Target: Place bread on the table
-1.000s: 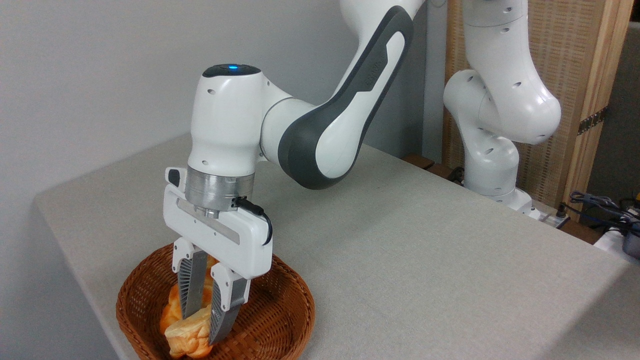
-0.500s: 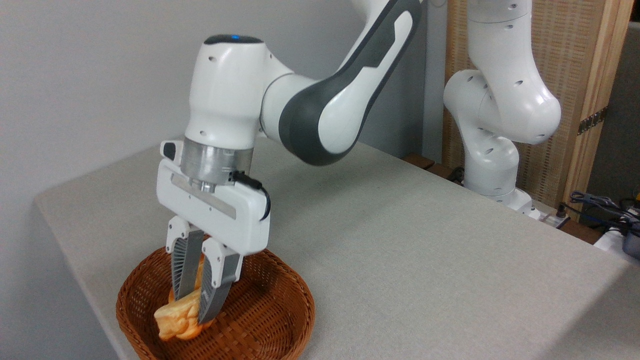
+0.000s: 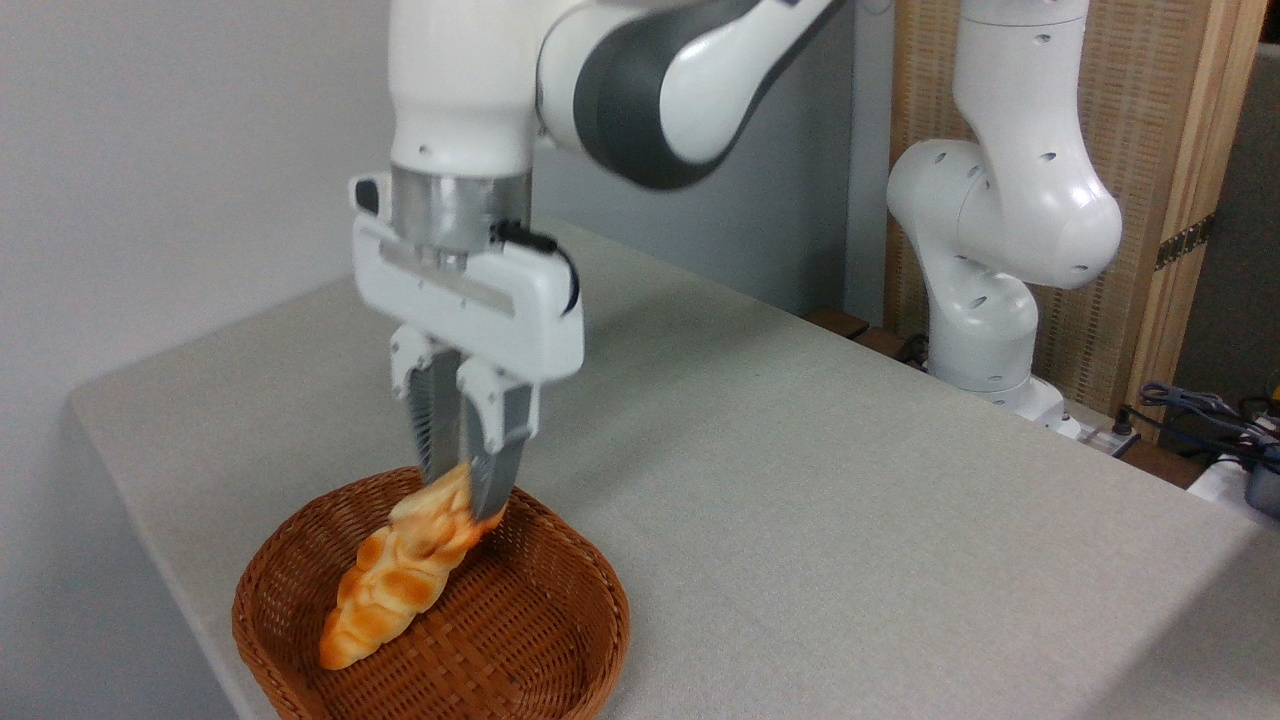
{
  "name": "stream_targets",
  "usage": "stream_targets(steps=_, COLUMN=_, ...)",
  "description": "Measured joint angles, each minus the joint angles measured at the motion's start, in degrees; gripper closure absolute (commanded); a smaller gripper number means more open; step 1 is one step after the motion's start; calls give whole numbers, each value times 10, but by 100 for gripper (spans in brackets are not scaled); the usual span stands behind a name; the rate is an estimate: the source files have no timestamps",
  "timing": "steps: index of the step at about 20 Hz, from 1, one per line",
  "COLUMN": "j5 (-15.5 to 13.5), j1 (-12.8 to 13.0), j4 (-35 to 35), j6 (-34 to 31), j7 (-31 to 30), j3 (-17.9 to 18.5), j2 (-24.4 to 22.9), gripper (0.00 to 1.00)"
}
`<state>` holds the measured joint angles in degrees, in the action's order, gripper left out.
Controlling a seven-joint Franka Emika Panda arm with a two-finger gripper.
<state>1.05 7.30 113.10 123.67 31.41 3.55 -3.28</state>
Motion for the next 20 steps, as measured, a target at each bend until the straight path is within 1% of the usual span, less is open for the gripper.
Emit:
stream_targets(steps=3, j5=-7, j1=5, j4=0, j6=-80, j7=0, j3=-4, j2=-26, gripper=44)
stream_targets(steps=5, j5=-10, j1=15, j4=1, j6=-152, j7=0, j3=-10, j2=-44, gripper=44)
stream_targets(steps=7, j5=-10, j1=26, j4=2, j6=-198, j7=0, j3=-12, j2=-52, gripper=43)
stream_targets(steps=9, j5=-12, j1=35, j4=4, j6=-228, j7=0, j3=-13, j2=-54, gripper=35)
stream_targets(steps=10, j5=-14, j1=37, j4=5, j6=-234, j7=0, j3=-13, j2=-54, gripper=16)
stream_targets(steps=11, j5=-20, j1=39, j4=8, j6=-241, j7=0, j3=-13, j2=-53, gripper=2)
stream_targets(steps=12, j5=-22, j1=39, j4=11, j6=-243, j7=0, j3=-13, j2=-53, gripper=0)
stream_targets(steps=17, j5=-30, j1=41, j4=41, j6=-244, j7=0, j3=-13, j2=-47, gripper=0)
stream_targets(steps=20, j5=-31, j1=54, j4=45, j6=-244, j7=0, j3=-14, j2=-38, gripper=0)
